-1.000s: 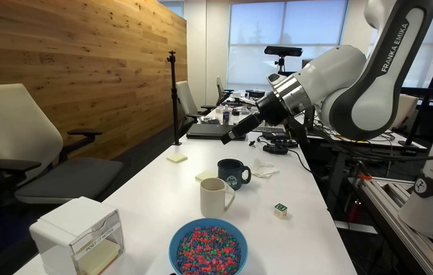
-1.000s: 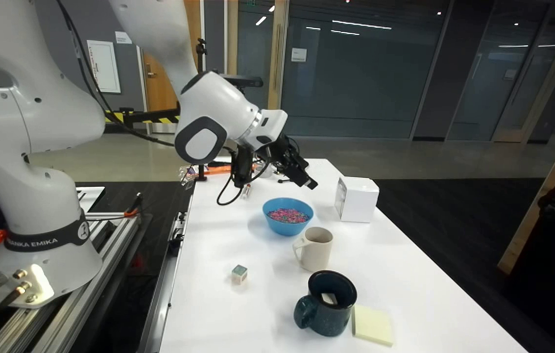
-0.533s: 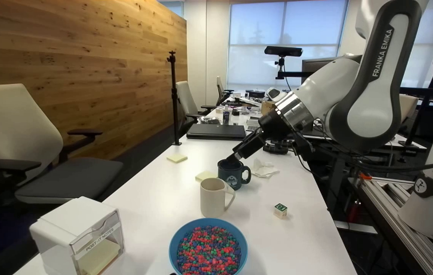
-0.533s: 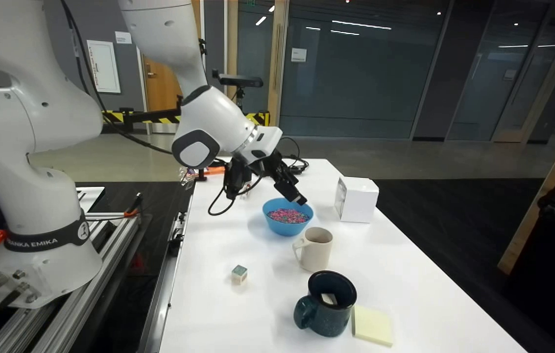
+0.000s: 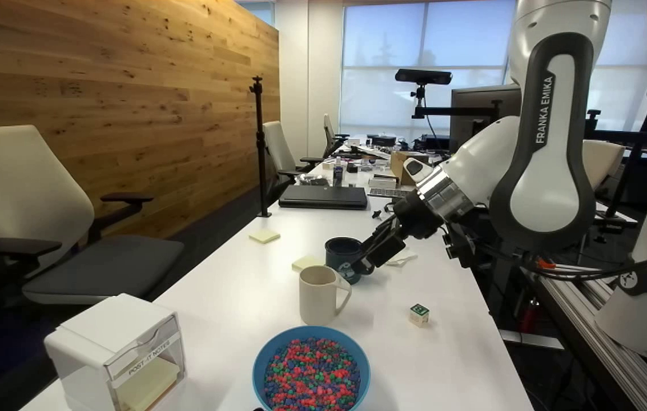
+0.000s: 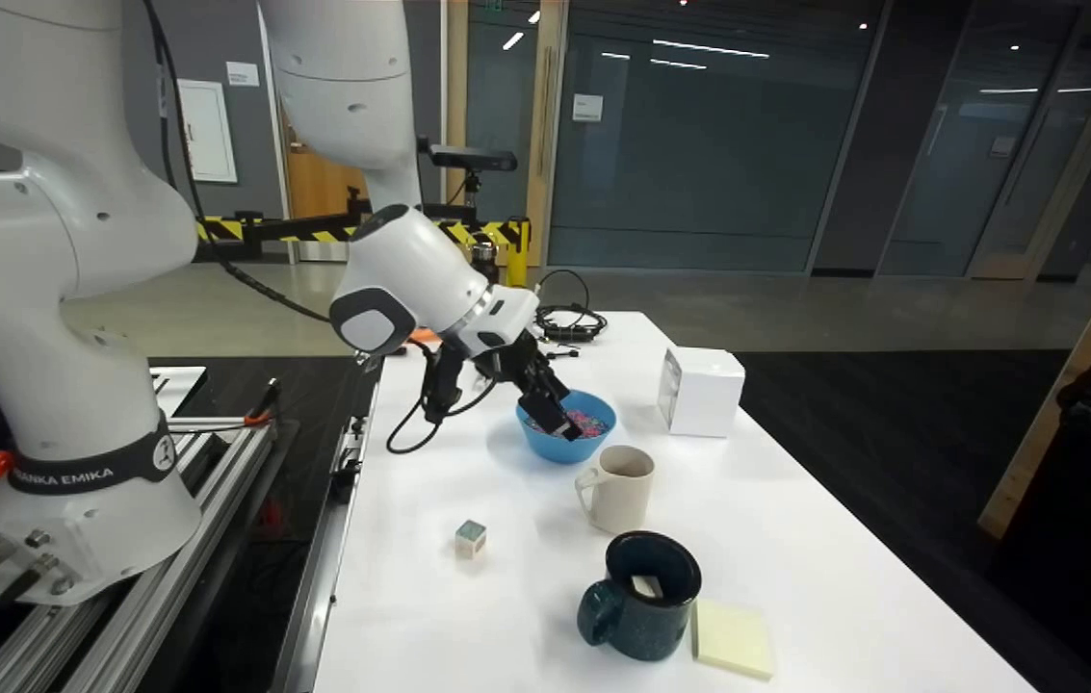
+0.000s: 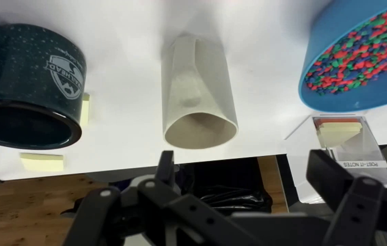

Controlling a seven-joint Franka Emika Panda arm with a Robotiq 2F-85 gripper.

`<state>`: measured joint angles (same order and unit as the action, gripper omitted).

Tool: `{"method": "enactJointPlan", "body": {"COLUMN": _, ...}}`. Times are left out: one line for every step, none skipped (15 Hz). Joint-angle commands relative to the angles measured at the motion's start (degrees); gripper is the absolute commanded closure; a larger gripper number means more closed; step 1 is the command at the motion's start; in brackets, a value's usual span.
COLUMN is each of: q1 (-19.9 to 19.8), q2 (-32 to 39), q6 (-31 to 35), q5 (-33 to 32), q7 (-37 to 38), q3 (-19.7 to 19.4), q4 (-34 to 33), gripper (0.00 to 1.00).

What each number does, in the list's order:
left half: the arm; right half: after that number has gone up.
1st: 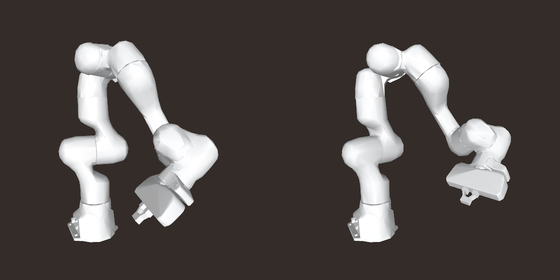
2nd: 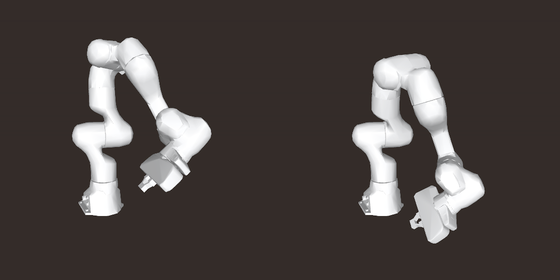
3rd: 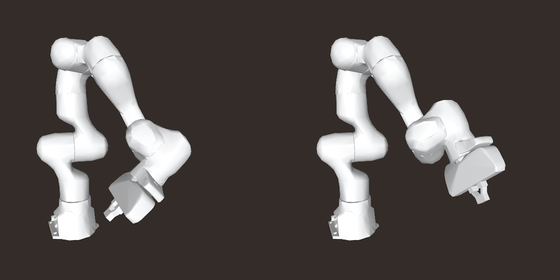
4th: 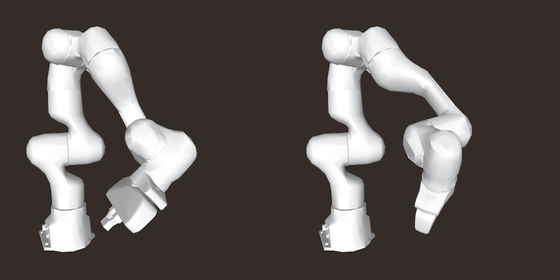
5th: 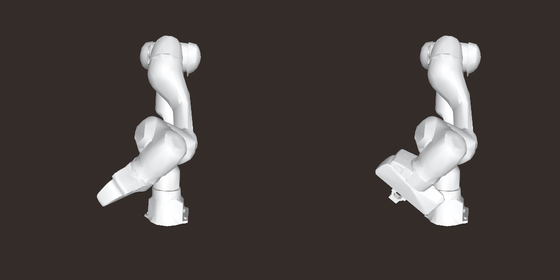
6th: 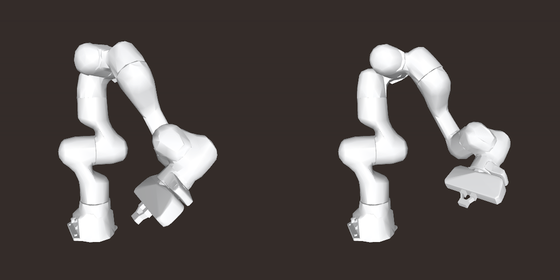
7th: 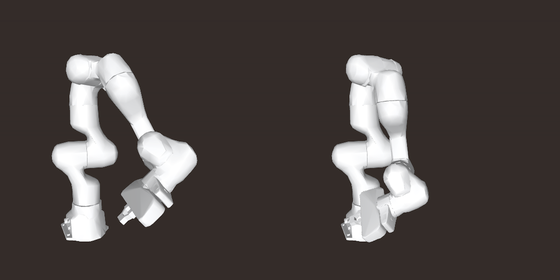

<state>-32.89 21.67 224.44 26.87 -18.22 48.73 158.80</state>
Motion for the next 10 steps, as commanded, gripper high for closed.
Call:
{"method": "enactJointPlan", "body": {"q1": 0.04, "q2": 0.54, "q6": 0.16, "q5": 0.0, "q7": -0.1, "q3": -0.11, "q4": -0.01, "gripper": 0.0}}
{"method": "enactJointPlan", "body": {"q1": 0.04, "q2": 0.8, "q6": 0.28, "q5": 0.0, "q7": -0.15, "q3": -0.13, "q4": -0.03, "gripper": 0.0}}
{"method": "enactJointPlan", "body": {"q1": 0.05, "q2": 0.85, "q6": 0.3, "q5": 0.0, "q7": -0.16, "q3": -0.14, "q4": -0.03, "gripper": 0.0}}
{"method": "enactJointPlan", "body": {"q1": 0.05, "q2": 0.85, "q6": 0.31, "q5": 0.0, "q7": -0.16, "q3": -0.13, "q4": -0.03, "gripper": 0.0}}
{"method": "enactJointPlan", "body": {"q1": 0.78, "q2": 1.63, "q6": 2.78, "q5": 0.37, "q7": -0.4, "q3": -0.61, "q4": -0.07, "gripper": 0.0}}
{"method": "enactJointPlan", "body": {"q1": 1.12, "q2": 3.62, "q6": 6.28, "q5": -0.82, "q7": -0.4, "q3": -1.01, "q4": -0.11, "gripper": 0.0}}
{"method": "enactJointPlan", "body": {"q1": 1.85, "q2": 5.44, "q6": 9.95, "q5": -1.04, "q7": -0.52, "q3": -1.59, "q4": -0.13, "gripper": 0.0}}
{"method": "enactJointPlan", "body": {"q1": 2.38, "q2": 7.21, "q6": 14.05, "q5": -1.86, "q7": -0.32, "q3": -2.08, "q4": -0.13, "gripper": 0.0}}
{"method": "enactJointPlan", "body": {"q1": 3.38, "q2": 9.34, "q6": 18.49, "q5": -2.67, "q7": -0.31, "q3": -2.95, "q4": -0.12, "gripper": 0.0}}
{"method": "enactJointPlan", "body": {"q1": 4.33, "q2": 11.44, "q6": 22.14, "q5": -3.23, "q7": 0.2, "q3": -3.65, "q4": -0.18, "gripper": 0.0}}
